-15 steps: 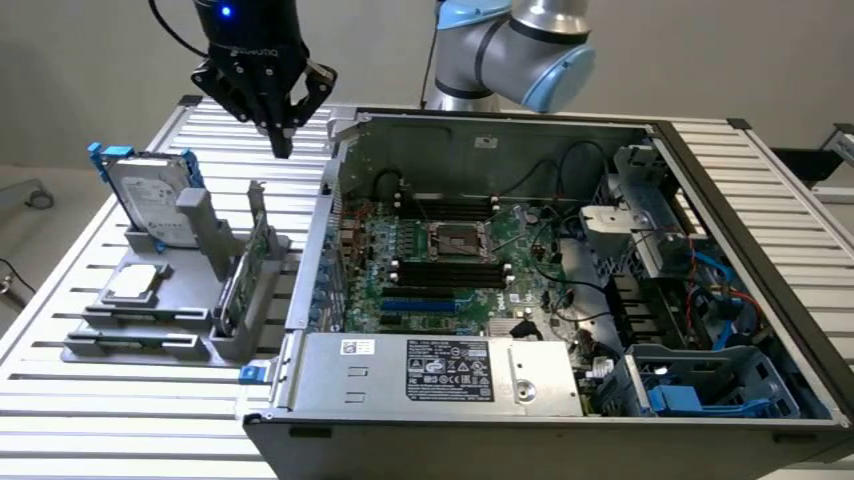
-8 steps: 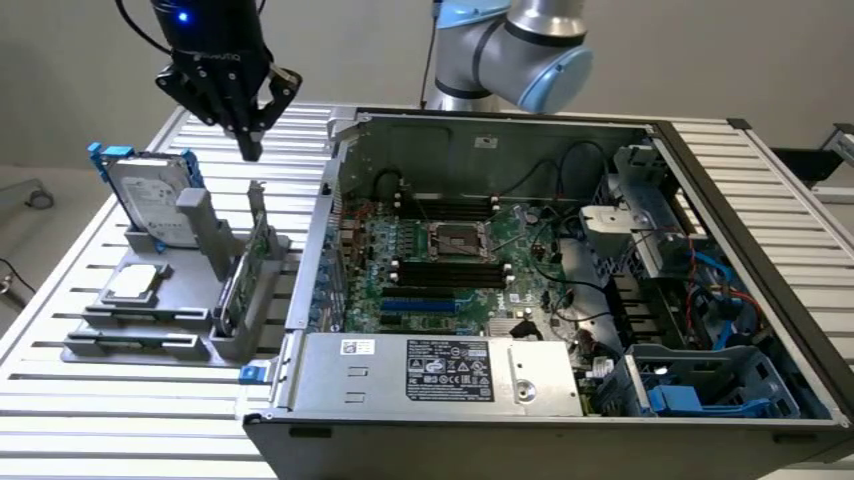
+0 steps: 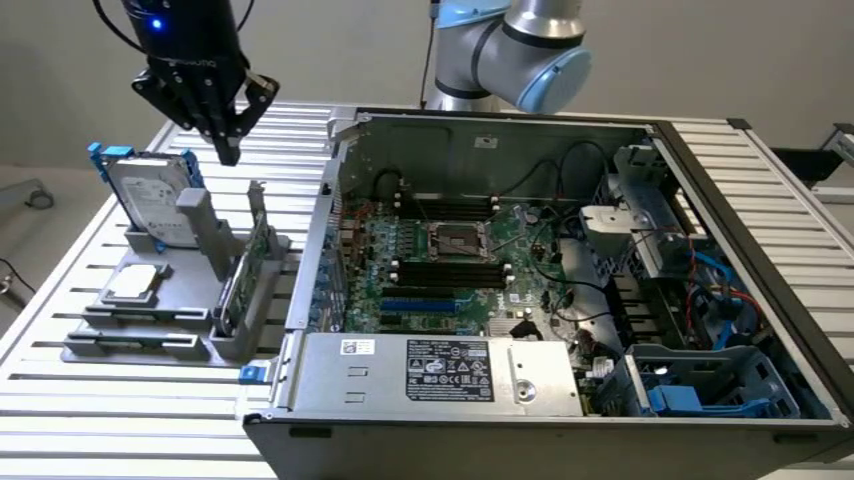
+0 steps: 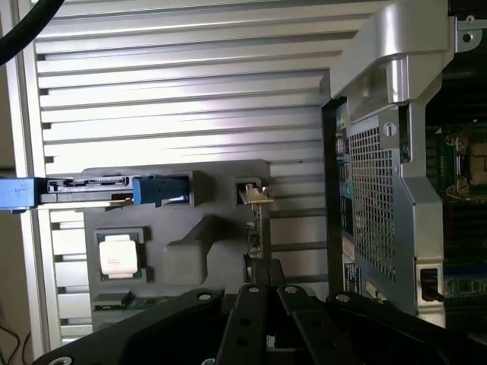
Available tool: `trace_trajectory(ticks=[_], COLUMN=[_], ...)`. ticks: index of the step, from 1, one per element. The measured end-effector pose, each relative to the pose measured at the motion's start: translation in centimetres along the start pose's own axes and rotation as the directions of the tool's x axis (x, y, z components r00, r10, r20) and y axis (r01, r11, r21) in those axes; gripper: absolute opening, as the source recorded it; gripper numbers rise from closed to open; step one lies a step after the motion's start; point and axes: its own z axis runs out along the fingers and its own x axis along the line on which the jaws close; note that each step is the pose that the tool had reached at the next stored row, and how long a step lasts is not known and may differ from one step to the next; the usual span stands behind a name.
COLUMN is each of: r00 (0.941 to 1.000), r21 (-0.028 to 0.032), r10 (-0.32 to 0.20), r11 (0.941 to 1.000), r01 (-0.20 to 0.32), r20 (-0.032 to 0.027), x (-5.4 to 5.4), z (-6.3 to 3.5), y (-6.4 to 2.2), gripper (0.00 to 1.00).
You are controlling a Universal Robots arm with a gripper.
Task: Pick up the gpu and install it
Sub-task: 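Reach for the gpu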
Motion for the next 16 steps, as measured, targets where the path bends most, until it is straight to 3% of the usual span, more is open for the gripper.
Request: trace_trajectory(ticks=[3, 7, 16], r00=[0.9999, 0.9996, 0.9996], r21=[0.0019, 0.0104, 0.0103], r10=[-0.01, -0.028, -0.028], r11=[0.9999, 0.9996, 0.9996], r01=[0.01, 0.028, 0.028], r20=[-0.0016, -0.002, -0.0019], x=[0.16, 0.43, 0.43], z=[0.02, 0.02, 0.02], y=[-0.09, -0.13, -0.15], gripper=[0.11, 0.11, 0.11])
